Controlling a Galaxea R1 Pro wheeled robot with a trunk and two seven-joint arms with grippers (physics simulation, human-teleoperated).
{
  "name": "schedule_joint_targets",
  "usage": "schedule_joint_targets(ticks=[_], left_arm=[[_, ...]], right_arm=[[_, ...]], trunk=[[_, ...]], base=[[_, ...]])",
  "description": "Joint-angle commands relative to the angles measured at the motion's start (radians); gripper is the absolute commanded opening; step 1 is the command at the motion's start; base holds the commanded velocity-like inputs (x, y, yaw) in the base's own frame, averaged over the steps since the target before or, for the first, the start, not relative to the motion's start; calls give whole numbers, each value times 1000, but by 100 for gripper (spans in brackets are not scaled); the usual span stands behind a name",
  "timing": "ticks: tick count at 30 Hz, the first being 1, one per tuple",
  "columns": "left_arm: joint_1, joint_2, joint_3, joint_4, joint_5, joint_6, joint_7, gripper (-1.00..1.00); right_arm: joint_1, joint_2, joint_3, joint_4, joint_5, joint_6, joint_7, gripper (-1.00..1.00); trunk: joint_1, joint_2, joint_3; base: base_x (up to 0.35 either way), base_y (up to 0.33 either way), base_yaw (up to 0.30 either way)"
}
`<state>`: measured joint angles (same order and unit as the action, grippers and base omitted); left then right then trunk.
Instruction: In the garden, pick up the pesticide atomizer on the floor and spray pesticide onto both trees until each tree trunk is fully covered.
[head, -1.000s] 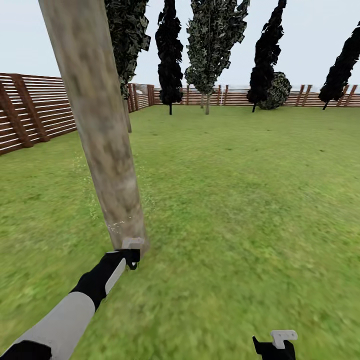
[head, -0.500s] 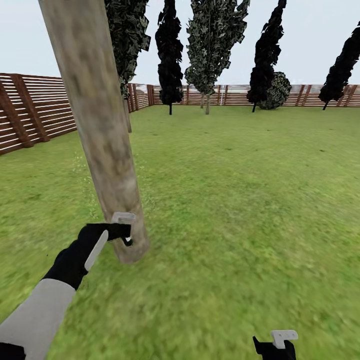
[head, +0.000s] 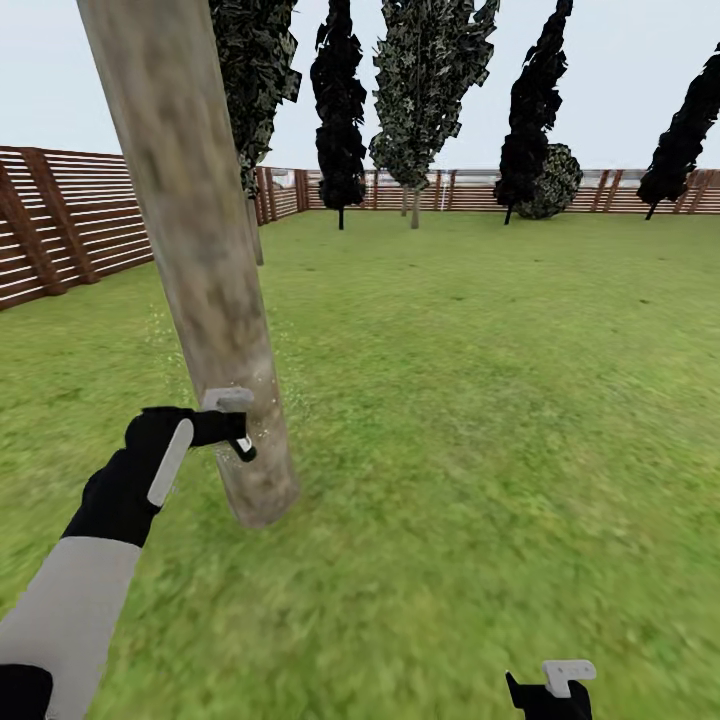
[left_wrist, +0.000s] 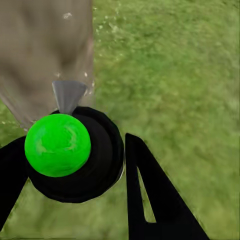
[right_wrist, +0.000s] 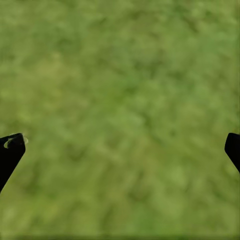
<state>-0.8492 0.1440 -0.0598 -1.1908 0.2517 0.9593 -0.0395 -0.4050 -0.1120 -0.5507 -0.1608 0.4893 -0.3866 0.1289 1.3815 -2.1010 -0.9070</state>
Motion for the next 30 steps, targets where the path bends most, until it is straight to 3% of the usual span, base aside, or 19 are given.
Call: schedule_joint_targets(ticks=[1,2,4,6,8,9,11,13,15,17,20,22,25,28,30], left_arm=[[-3,21,1,-10,7,12,0,-100],[-7,46,3,-17,9,20,0,-100],[-22,55,1,-20,10,24,0,-100],[-28,39,-8,-23,9,30,0,-100],[-62,10,-47,-25,9,36,1,-100],[-71,10,-50,-31,10,42,1,-100],[-77,20,-48,-39,12,49,1,-100],[-88,61,4,-48,12,52,0,-100],[-95,87,17,-56,12,53,0,-100],[-98,79,9,-72,9,53,1,-100],[-132,54,-42,-79,8,54,2,-100],[-148,48,-52,-79,7,55,3,-100],[-153,65,-49,-76,1,55,3,-100],[-145,124,-43,-68,-8,54,7,-100],[-133,134,-47,-62,-35,51,10,-100]], right_arm=[[0,0,0,0,0,0,0,100],[0,0,0,0,0,0,0,100],[0,0,0,0,0,0,0,100],[0,0,0,0,0,0,0,100],[0,0,0,0,0,0,0,100],[0,0,0,0,0,0,0,100],[0,0,0,0,0,0,0,100],[0,0,0,0,0,0,0,100],[0,0,0,0,0,0,0,100],[0,0,0,0,0,0,0,100],[0,0,0,0,0,0,0,100],[0,0,0,0,0,0,0,100],[0,0,0,0,0,0,0,100],[0,0,0,0,0,0,0,100],[0,0,0,0,0,0,0,100]], trunk=[[0,0,0],[0,0,0],[0,0,0],[0,0,0],[0,0,0],[0,0,0],[0,0,0],[0,0,0],[0,0,0],[0,0,0],[0,0,0],[0,0,0],[0,0,0],[0,0,0],[0,0,0]], base=[[0,0,0],[0,0,0],[0,0,0],[0,0,0],[0,0,0],[0,0,0],[0,0,0],[0,0,0],[0,0,0],[0,0,0],[0,0,0],[0,0,0],[0,0,0],[0,0,0],[0,0,0]])
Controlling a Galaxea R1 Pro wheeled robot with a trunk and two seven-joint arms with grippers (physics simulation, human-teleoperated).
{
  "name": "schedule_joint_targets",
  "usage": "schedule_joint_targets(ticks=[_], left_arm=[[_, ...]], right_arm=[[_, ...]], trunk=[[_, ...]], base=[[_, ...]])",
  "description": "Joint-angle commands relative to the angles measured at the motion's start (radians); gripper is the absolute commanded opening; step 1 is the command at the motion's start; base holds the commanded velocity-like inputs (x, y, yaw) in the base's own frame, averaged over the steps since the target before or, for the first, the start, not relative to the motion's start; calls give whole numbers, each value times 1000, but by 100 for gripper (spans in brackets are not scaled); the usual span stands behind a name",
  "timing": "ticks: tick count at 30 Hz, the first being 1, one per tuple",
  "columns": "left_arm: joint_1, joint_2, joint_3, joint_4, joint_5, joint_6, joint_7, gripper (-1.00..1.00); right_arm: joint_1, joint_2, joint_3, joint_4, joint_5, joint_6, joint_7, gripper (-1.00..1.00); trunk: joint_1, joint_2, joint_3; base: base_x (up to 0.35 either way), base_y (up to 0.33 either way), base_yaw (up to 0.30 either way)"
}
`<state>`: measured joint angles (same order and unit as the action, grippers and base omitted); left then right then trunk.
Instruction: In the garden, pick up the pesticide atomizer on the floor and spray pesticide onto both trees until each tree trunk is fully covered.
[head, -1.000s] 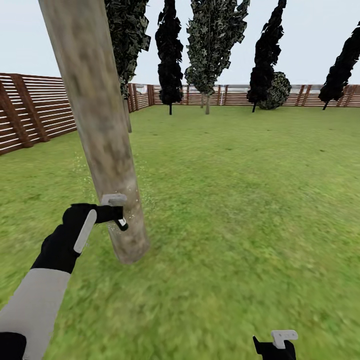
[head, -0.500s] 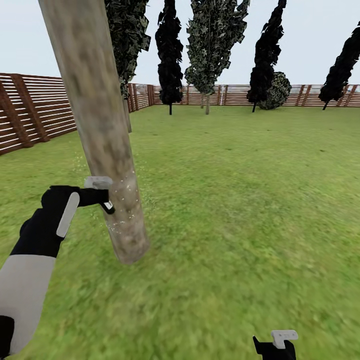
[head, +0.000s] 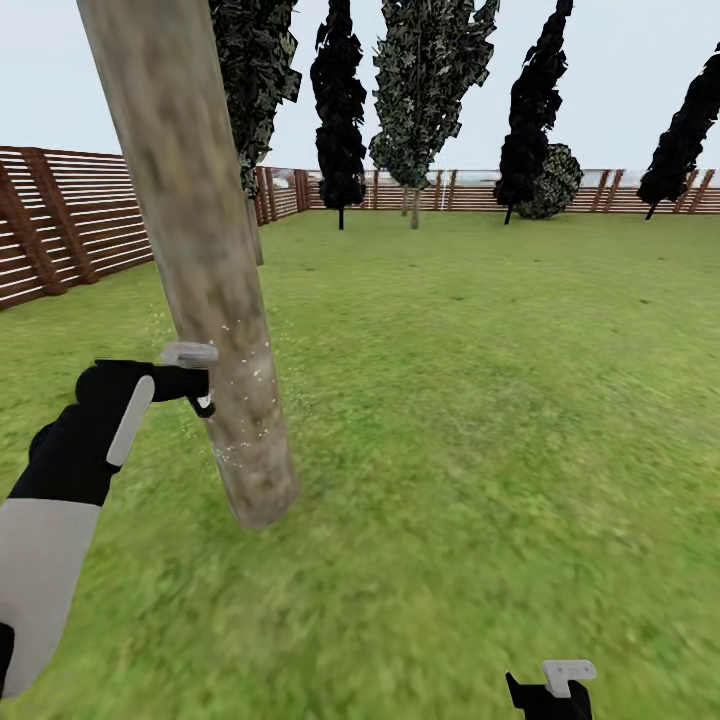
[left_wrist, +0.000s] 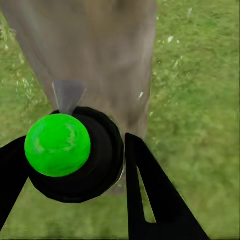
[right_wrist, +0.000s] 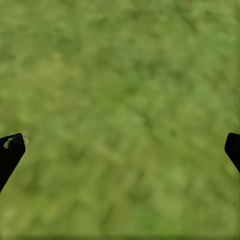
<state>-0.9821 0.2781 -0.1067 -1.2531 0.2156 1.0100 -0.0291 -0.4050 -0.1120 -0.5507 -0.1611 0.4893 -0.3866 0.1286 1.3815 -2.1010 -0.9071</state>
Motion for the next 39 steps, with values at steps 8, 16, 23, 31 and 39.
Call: schedule_joint_targets(ticks=[8,16,23,31,39], left_arm=[[146,1,2,49,-2,-24,-11,-100],[218,-3,1,88,-11,-125,-5,-100],[220,-14,1,285,-13,-263,9,-100],[220,-45,6,637,-2,-586,70,-100],[220,-86,5,687,-1,-603,71,-100]], right_arm=[[0,0,0,0,0,0,0,100],[0,0,0,0,1,0,0,100],[0,0,0,1,1,0,0,100],[0,0,0,0,0,0,2,100],[0,0,0,0,0,0,0,100]], trunk=[[0,0,0],[0,0,0],[0,0,0],[0,0,0],[0,0,0]], base=[[0,0,0],[-1,-1,0],[-86,-233,0],[-1,-273,0],[0,-274,88]])
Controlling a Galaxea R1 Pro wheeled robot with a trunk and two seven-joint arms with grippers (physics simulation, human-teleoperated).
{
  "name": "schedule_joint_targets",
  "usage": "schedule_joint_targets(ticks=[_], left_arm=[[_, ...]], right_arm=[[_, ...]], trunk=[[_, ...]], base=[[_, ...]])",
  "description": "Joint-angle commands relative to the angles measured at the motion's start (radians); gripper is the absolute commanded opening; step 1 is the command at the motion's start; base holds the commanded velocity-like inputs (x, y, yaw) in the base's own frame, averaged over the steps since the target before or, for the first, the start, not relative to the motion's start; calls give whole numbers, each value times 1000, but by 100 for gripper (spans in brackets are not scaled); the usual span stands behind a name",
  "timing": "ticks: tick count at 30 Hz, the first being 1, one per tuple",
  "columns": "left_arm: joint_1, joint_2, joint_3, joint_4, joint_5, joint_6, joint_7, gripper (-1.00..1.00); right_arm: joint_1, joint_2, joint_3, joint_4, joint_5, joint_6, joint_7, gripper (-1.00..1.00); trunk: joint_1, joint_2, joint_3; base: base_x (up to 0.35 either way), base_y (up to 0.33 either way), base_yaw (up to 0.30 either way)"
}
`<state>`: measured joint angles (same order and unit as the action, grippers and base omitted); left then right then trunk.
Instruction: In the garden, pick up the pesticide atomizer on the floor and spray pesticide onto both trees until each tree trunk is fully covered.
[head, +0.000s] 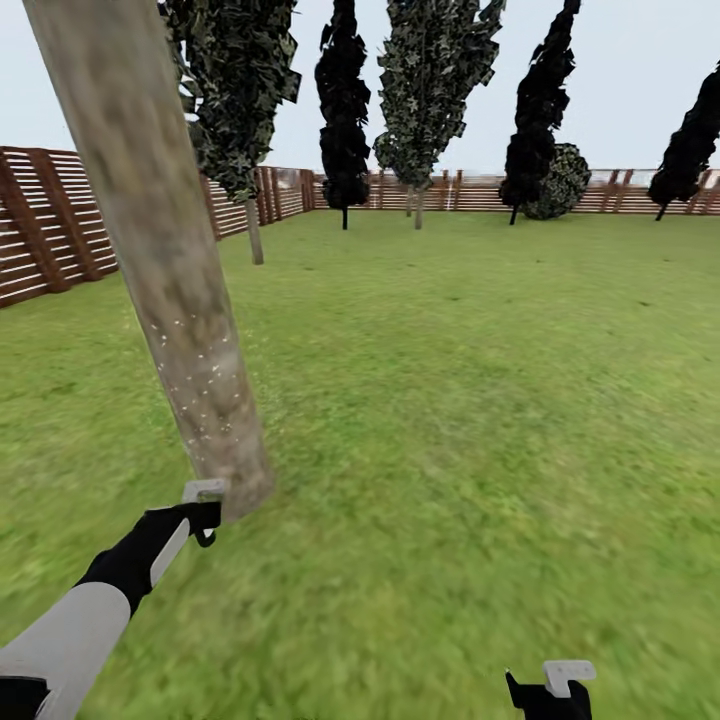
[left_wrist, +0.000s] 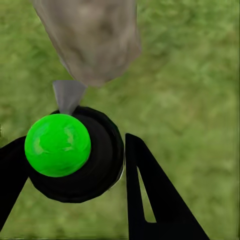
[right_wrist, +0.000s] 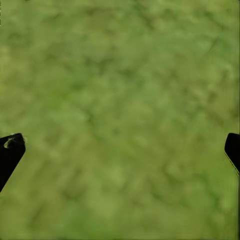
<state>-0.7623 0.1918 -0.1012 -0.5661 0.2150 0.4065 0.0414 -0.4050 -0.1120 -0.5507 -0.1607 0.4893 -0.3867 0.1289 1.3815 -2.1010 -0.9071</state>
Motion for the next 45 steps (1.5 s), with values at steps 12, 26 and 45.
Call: schedule_joint_targets(ticks=[12,26,45], left_arm=[[0,-2,0,3,0,1,0,-100],[150,-33,-38,30,-40,-177,-23,-100],[179,-18,-191,48,-417,-213,-701,-100]], right_arm=[[0,1,0,1,0,0,0,100],[0,1,0,-4,-2,-1,-3,100],[-69,97,453,-524,3,248,653,100]], trunk=[[0,0,0],[0,0,0],[0,0,0]], base=[[58,-274,276],[-4,-115,62],[-335,88,0]])
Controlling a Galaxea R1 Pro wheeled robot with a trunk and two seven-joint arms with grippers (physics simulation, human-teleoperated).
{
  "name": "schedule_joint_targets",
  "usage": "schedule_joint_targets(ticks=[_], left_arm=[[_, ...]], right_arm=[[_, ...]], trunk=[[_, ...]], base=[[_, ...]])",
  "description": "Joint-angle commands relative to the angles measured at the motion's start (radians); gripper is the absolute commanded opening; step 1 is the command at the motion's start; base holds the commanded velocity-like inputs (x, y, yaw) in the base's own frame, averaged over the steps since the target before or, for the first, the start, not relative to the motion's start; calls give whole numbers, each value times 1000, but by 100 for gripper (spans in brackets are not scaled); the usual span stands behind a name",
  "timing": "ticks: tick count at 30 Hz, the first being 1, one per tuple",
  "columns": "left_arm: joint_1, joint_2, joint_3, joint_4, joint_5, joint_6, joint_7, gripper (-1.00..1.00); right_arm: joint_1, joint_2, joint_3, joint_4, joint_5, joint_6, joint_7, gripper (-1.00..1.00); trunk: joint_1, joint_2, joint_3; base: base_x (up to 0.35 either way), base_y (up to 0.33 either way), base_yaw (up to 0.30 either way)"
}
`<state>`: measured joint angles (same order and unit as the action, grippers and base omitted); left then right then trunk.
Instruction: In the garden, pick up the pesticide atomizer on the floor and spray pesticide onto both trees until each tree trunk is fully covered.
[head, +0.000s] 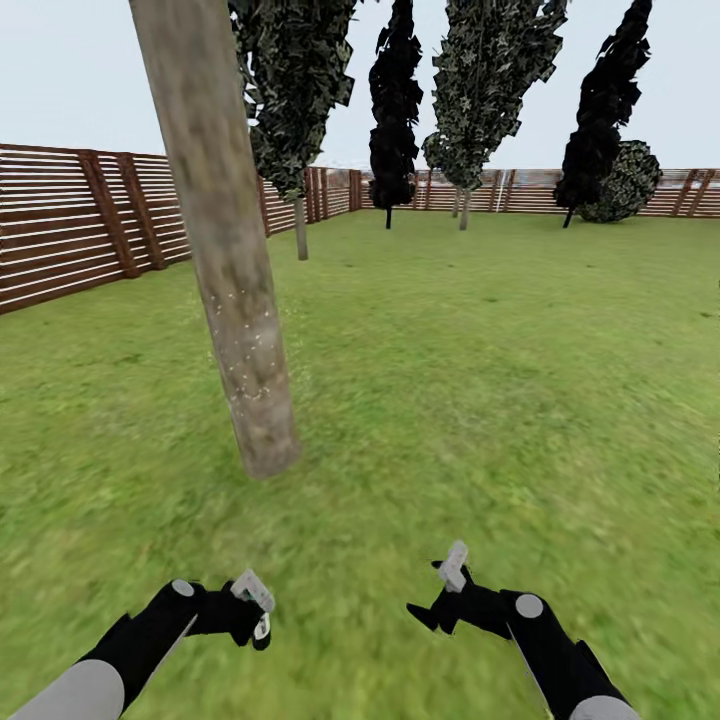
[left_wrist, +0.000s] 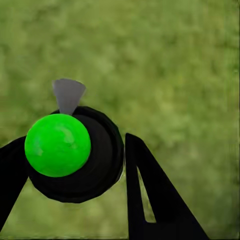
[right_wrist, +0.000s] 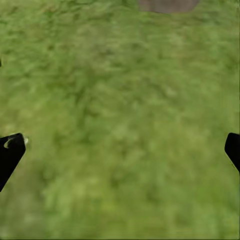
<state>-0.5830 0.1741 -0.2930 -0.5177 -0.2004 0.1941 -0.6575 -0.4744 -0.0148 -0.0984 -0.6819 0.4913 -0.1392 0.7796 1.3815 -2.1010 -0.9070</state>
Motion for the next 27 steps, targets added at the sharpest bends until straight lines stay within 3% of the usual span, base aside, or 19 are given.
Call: schedule_joint_targets(ticks=[1,2,4,12,13,14,15,17,21,22,23,27], left_arm=[[-1,-4,1,-1,-28,1,-21,-100],[-4,-8,2,-3,-50,4,-32,-100],[-8,-14,3,-4,-61,10,-37,-100],[-19,-57,-1,-4,-74,21,-36,-100],[-18,-64,-8,-4,-89,21,-37,-100],[-18,-77,-17,-4,-126,27,-38,-100],[-18,-88,-20,-4,-159,39,-39,-100],[-18,-96,-23,-4,-198,48,-49,-100],[-18,-100,-30,-5,-208,50,-57,-100],[-19,-105,-104,-6,-210,50,-96,-100],[-20,-112,-123,-7,-210,50,-105,-100],[-28,-143,-136,-13,-210,50,-113,-100]], right_arm=[[0,6,2,-26,1,9,25,100],[-1,16,3,-41,2,14,39,100],[-1,25,3,-49,3,16,48,100],[-1,29,6,-51,3,15,73,100],[-1,31,17,-51,4,15,73,100],[-1,32,82,-52,5,15,73,100],[-2,33,157,-56,6,15,72,-100],[-3,33,213,-85,4,15,73,-100],[-3,33,227,-94,7,15,112,-100],[-3,33,228,-95,9,15,144,-100],[-3,33,228,-94,10,15,154,-100],[-3,33,242,-94,29,15,218,-100]], trunk=[[0,0,0],[0,0,0],[0,0,0],[0,0,0],[0,0,0],[0,0,0],[0,0,0],[0,0,0],[0,0,0],[0,0,0],[0,0,0],[0,0,0]], base=[[-332,76,0],[-171,39,0],[-58,13,0],[-3,1,0],[0,0,0],[0,0,0],[0,0,0],[0,0,0],[0,0,0],[0,0,0],[0,0,0],[0,0,0]])
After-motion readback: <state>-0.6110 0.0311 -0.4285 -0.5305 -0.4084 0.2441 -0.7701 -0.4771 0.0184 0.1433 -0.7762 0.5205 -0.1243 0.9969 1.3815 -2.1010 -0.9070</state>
